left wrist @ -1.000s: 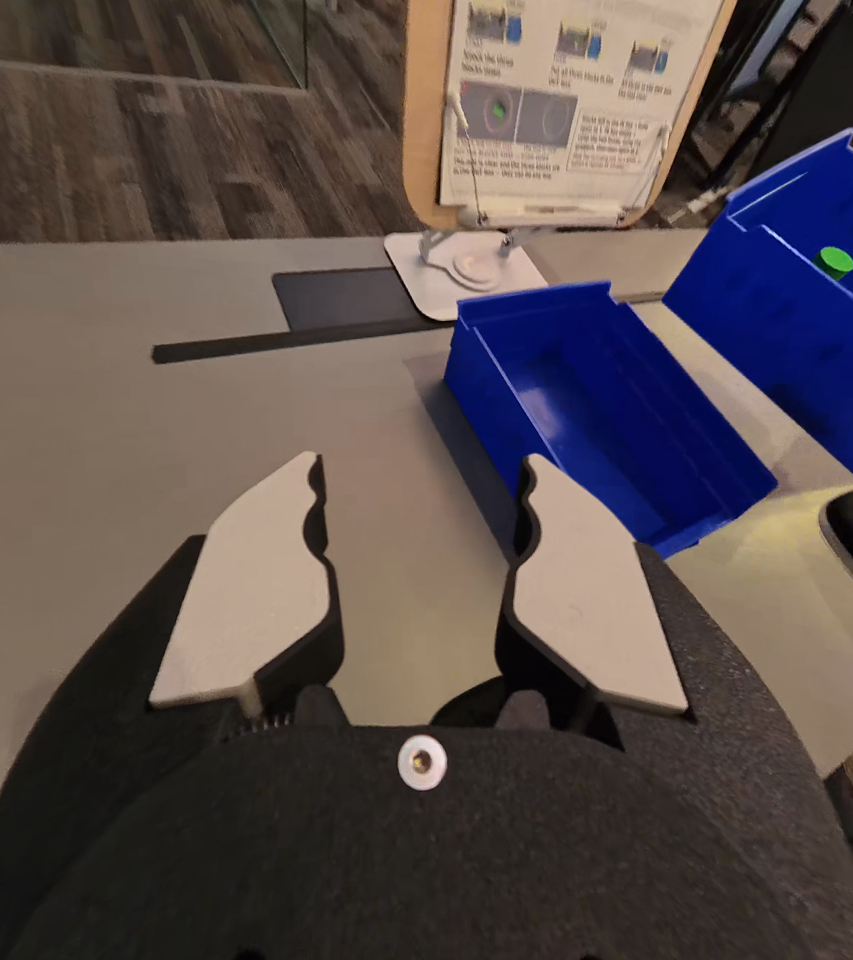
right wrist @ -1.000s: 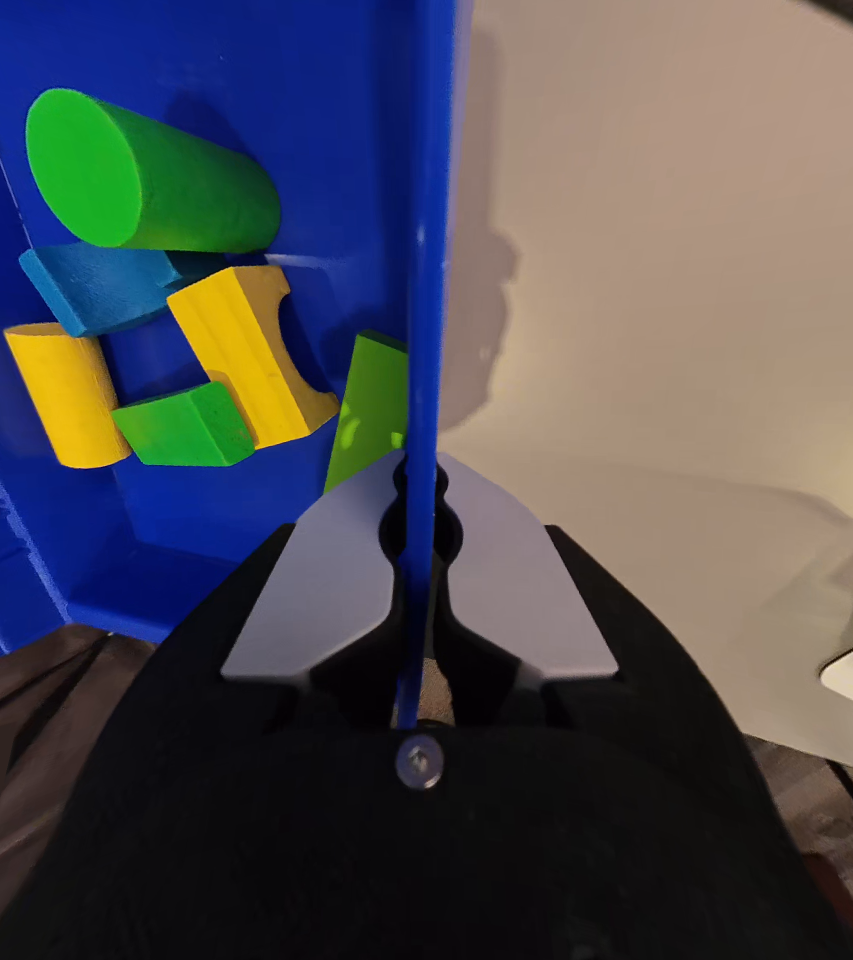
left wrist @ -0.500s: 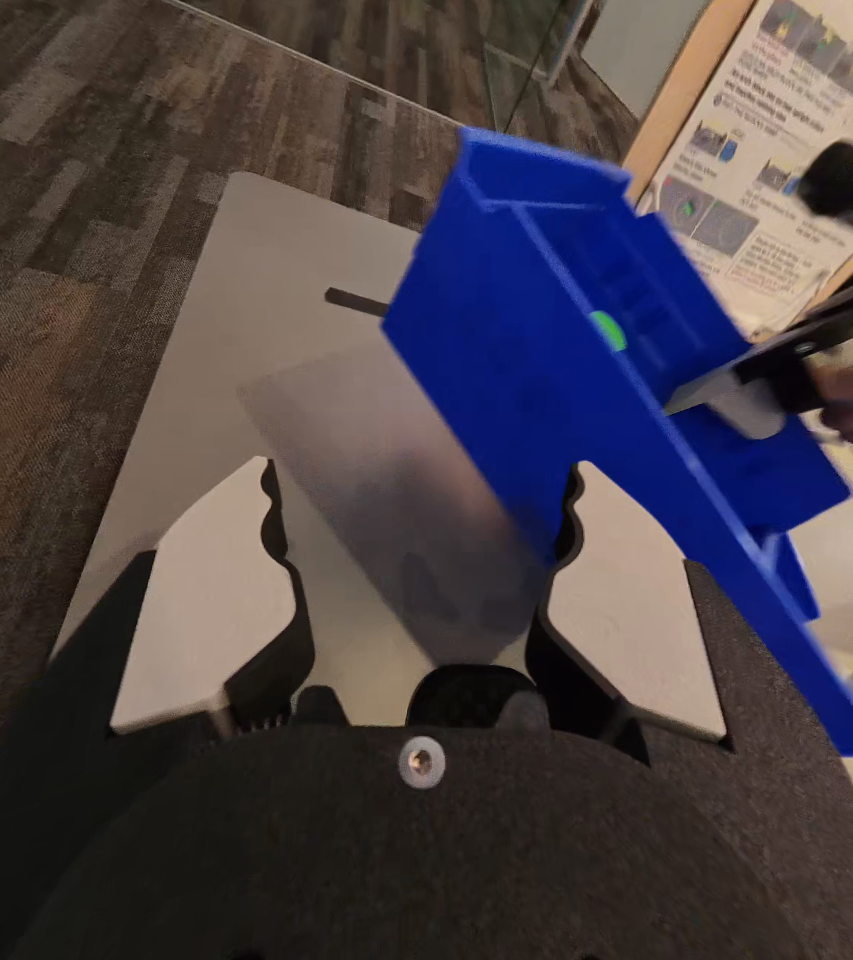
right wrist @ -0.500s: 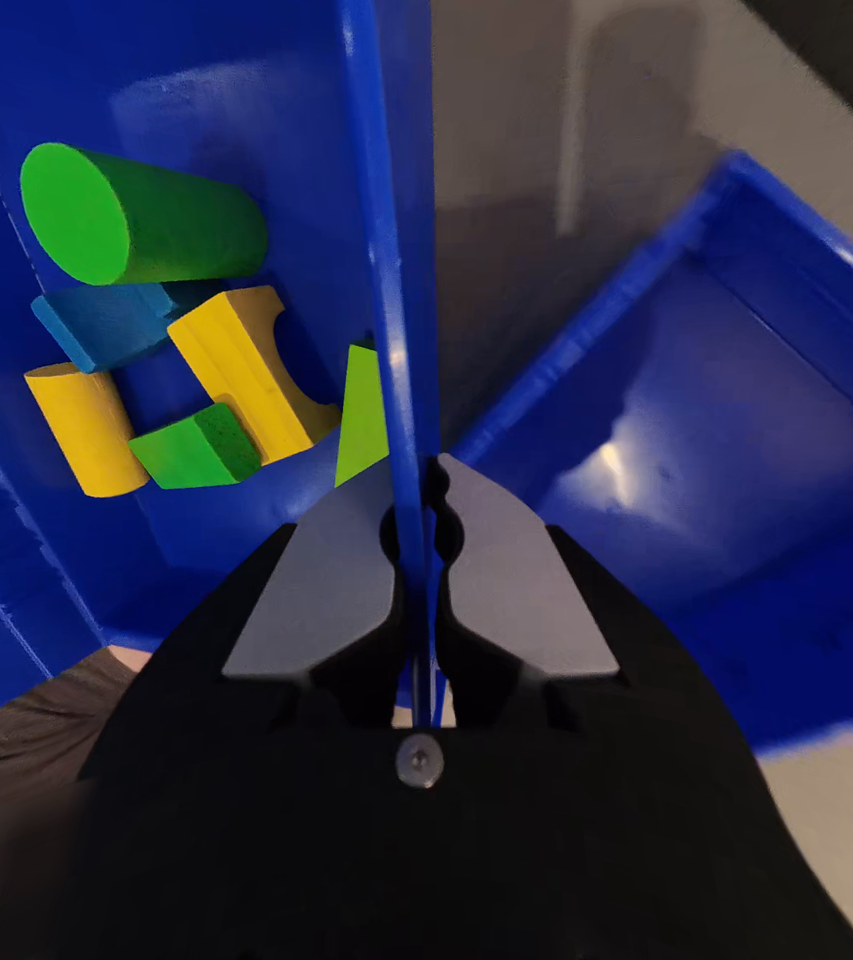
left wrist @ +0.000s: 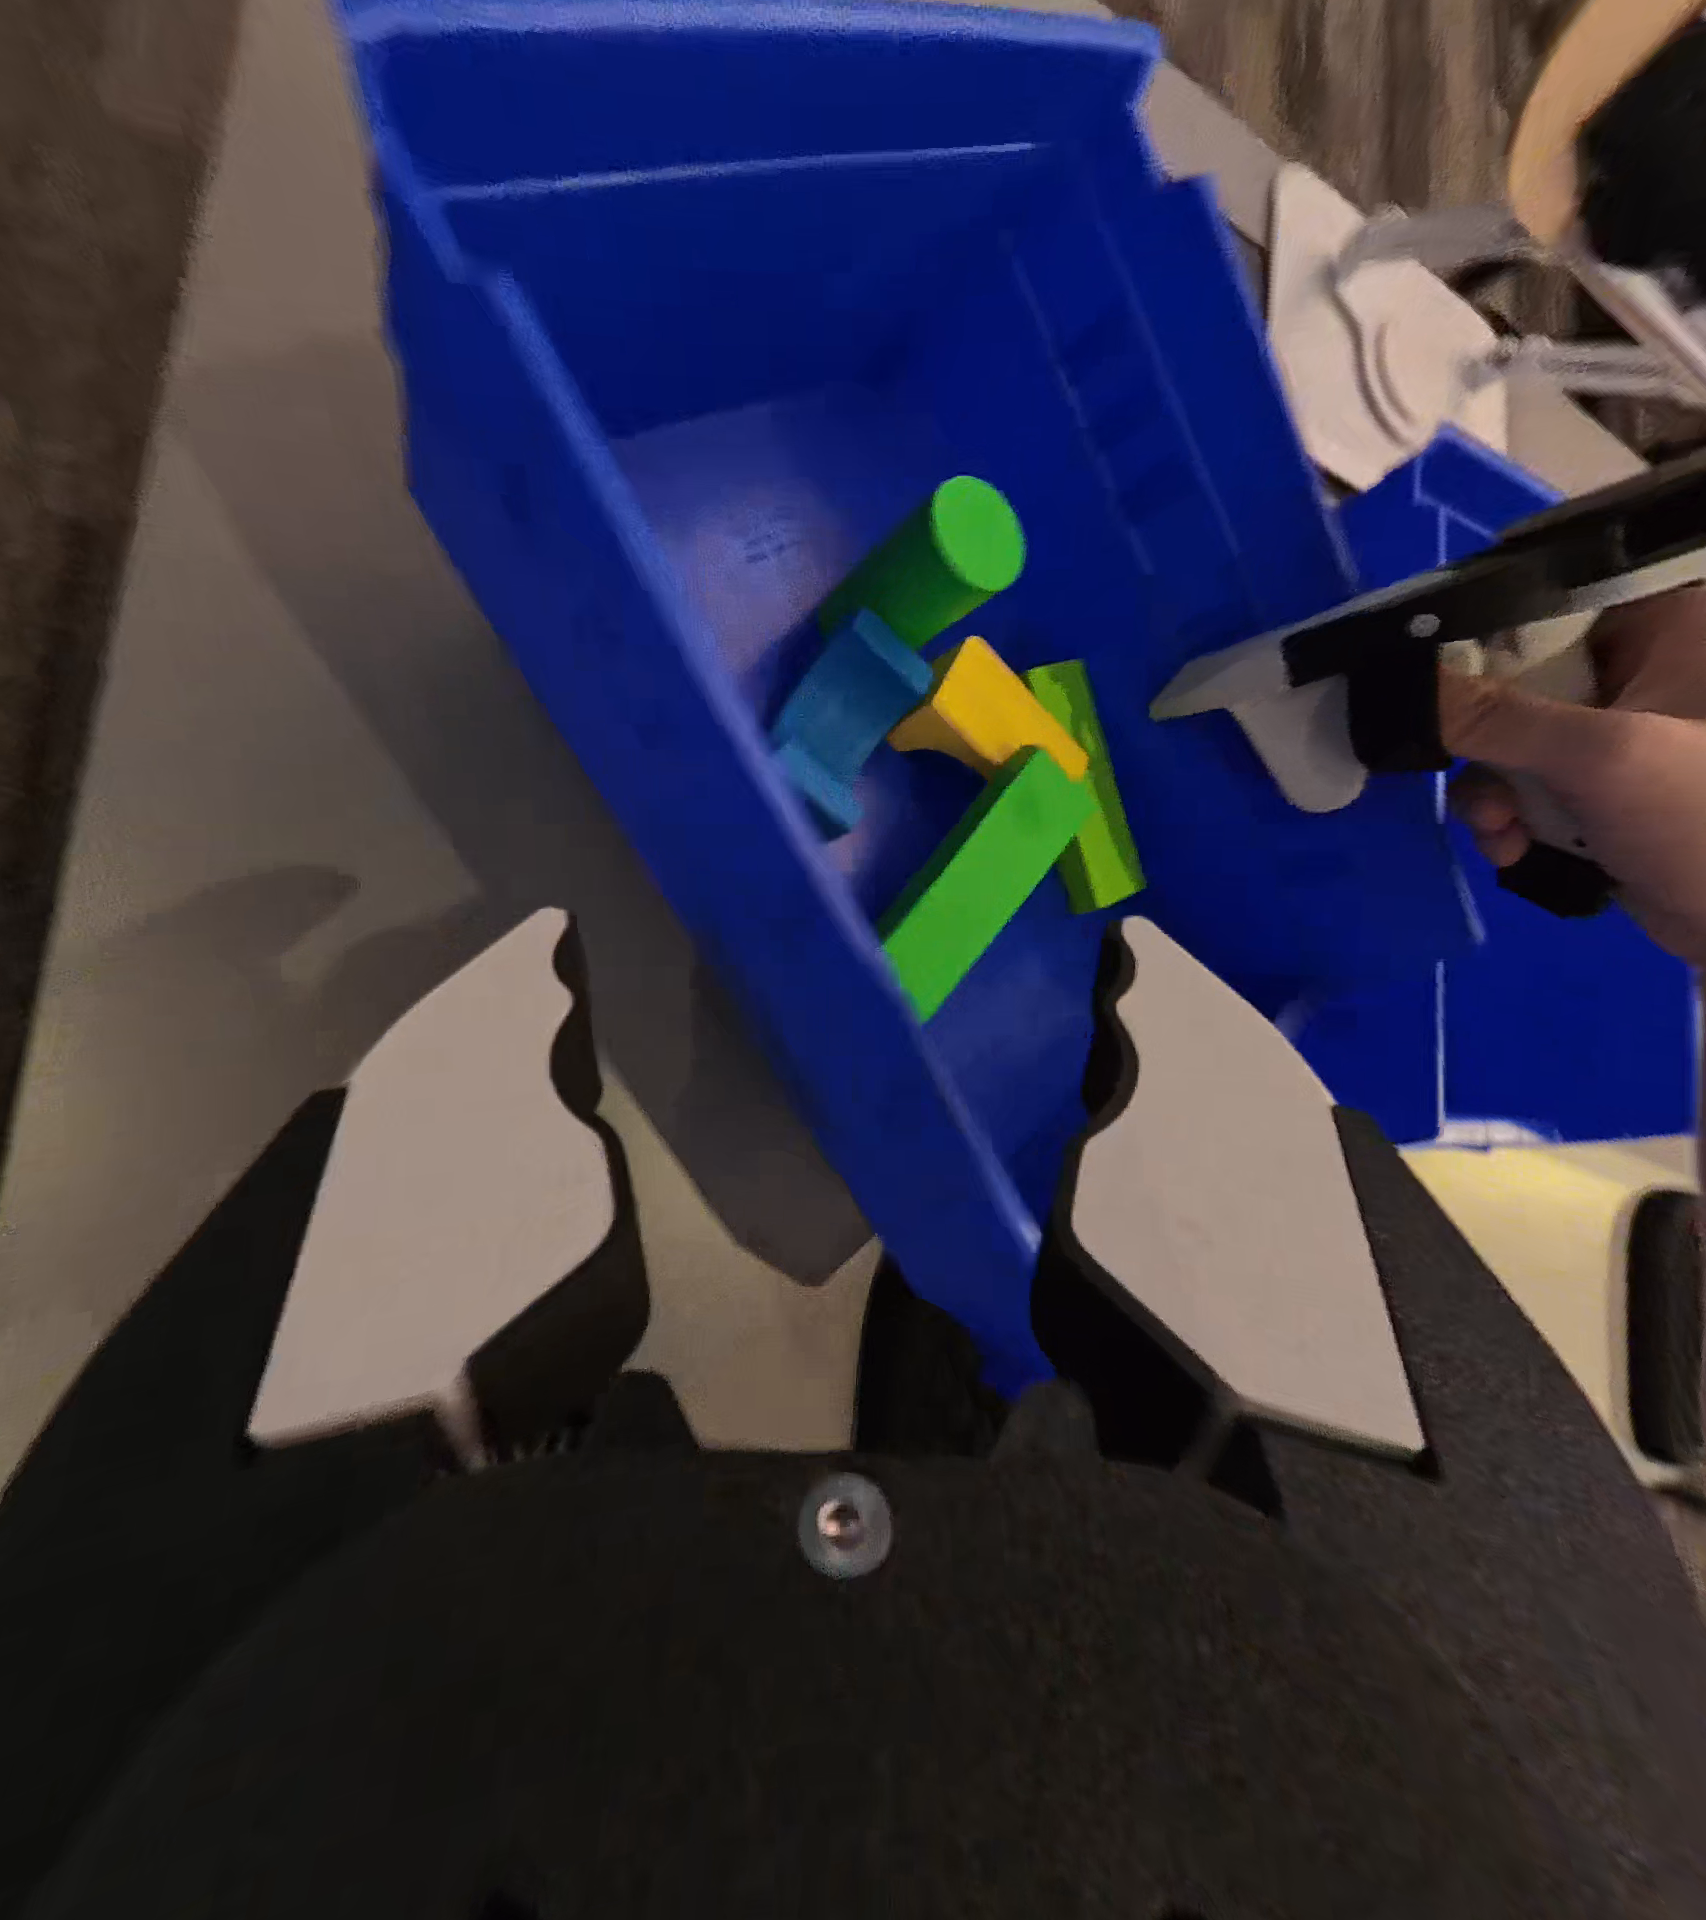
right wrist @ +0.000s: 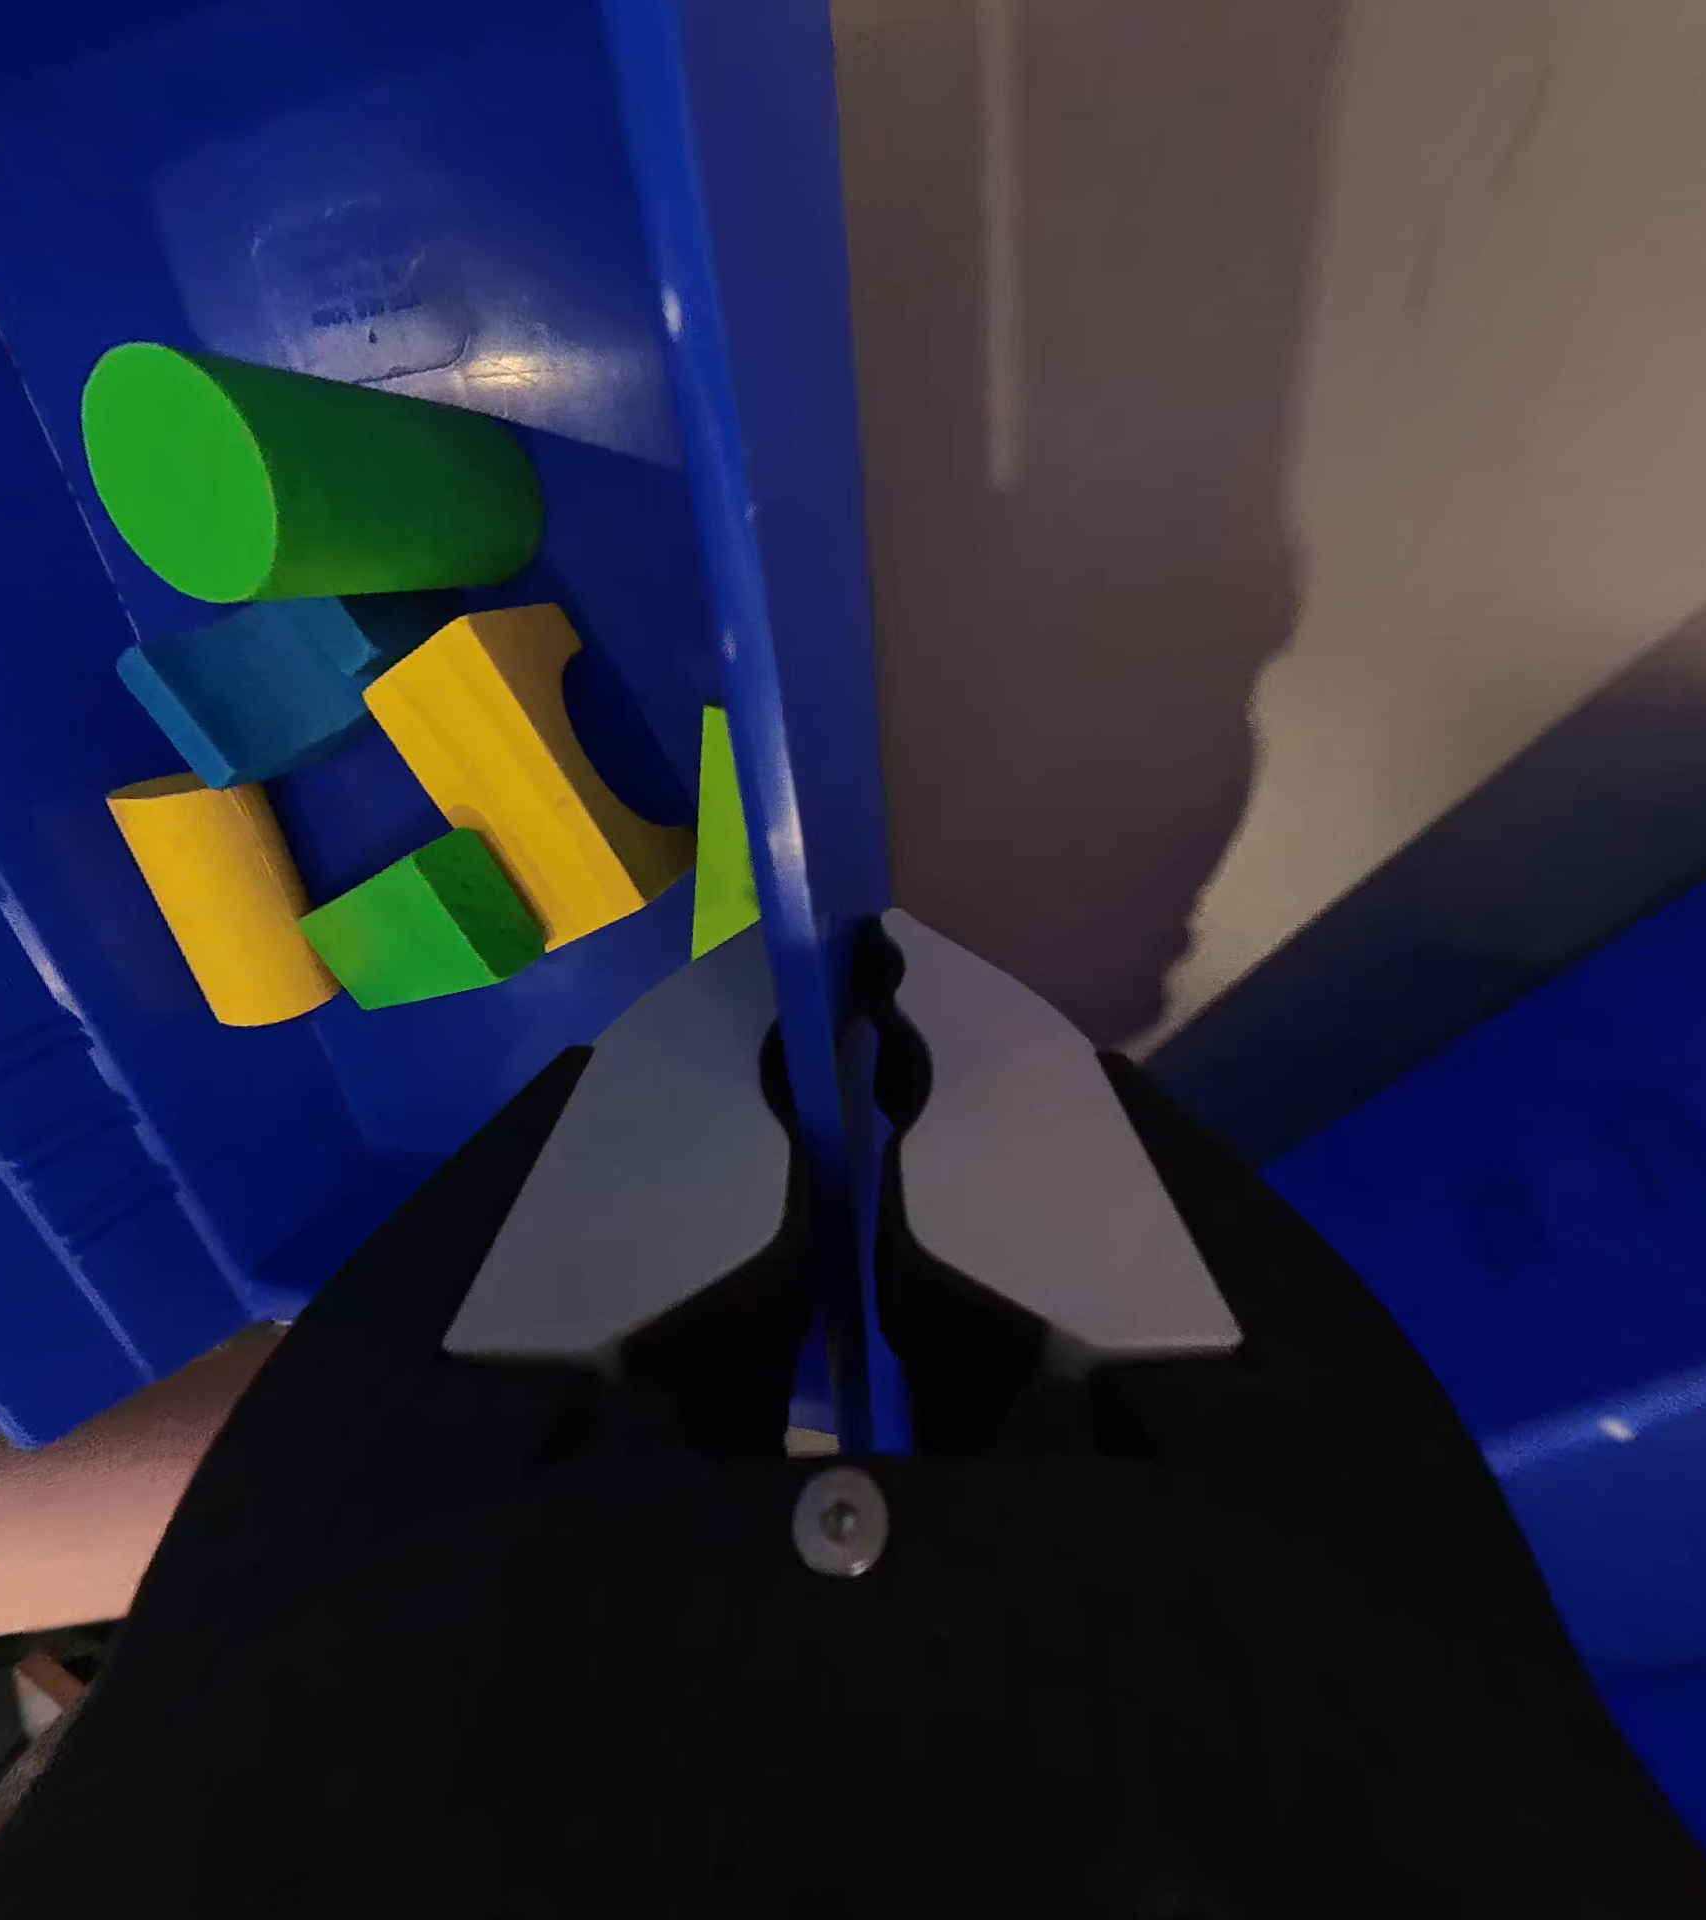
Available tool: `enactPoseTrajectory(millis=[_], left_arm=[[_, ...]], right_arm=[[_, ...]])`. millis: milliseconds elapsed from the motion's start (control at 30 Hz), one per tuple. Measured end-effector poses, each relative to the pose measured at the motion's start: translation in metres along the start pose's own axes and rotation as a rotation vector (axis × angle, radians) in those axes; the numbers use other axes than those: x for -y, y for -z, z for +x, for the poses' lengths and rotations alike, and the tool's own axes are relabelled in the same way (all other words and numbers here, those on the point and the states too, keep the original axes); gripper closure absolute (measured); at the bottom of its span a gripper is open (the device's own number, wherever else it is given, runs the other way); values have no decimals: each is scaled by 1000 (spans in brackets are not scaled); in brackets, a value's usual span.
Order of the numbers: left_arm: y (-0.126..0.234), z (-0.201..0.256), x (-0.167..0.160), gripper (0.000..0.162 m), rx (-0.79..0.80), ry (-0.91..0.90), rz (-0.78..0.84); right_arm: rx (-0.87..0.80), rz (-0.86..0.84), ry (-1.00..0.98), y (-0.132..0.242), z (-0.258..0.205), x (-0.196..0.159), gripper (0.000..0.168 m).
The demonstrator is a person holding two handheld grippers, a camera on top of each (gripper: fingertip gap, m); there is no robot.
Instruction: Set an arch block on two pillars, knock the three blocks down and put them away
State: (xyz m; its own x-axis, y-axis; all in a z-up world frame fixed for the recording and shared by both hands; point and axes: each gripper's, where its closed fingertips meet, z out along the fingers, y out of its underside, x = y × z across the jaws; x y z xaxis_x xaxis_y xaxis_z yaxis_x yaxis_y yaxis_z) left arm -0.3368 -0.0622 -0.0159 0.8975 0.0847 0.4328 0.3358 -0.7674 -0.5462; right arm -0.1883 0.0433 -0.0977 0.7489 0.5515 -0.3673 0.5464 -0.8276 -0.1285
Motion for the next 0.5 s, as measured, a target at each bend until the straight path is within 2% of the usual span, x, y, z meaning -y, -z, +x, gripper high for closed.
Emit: enactPoseTrajectory(millis=[100,200,300,400,500], left_arm=[[-23,-2,-1,76,6,-27,-68],[-36,-16,-11,81,97,-29,-153],[-43,-29,-22,84,157,-10,-226],[-52,-39,-36,89,203,-3,-313],[-65,-43,-51,110,222,-14,-416]], right_arm=[[79,32,-69,-19,0,-4,147],[135,106,-41,-5,-6,1,141],[-5,254,158,37,0,4,143],[-216,464,334,97,22,-6,143],[-394,591,371,150,66,-37,142]])
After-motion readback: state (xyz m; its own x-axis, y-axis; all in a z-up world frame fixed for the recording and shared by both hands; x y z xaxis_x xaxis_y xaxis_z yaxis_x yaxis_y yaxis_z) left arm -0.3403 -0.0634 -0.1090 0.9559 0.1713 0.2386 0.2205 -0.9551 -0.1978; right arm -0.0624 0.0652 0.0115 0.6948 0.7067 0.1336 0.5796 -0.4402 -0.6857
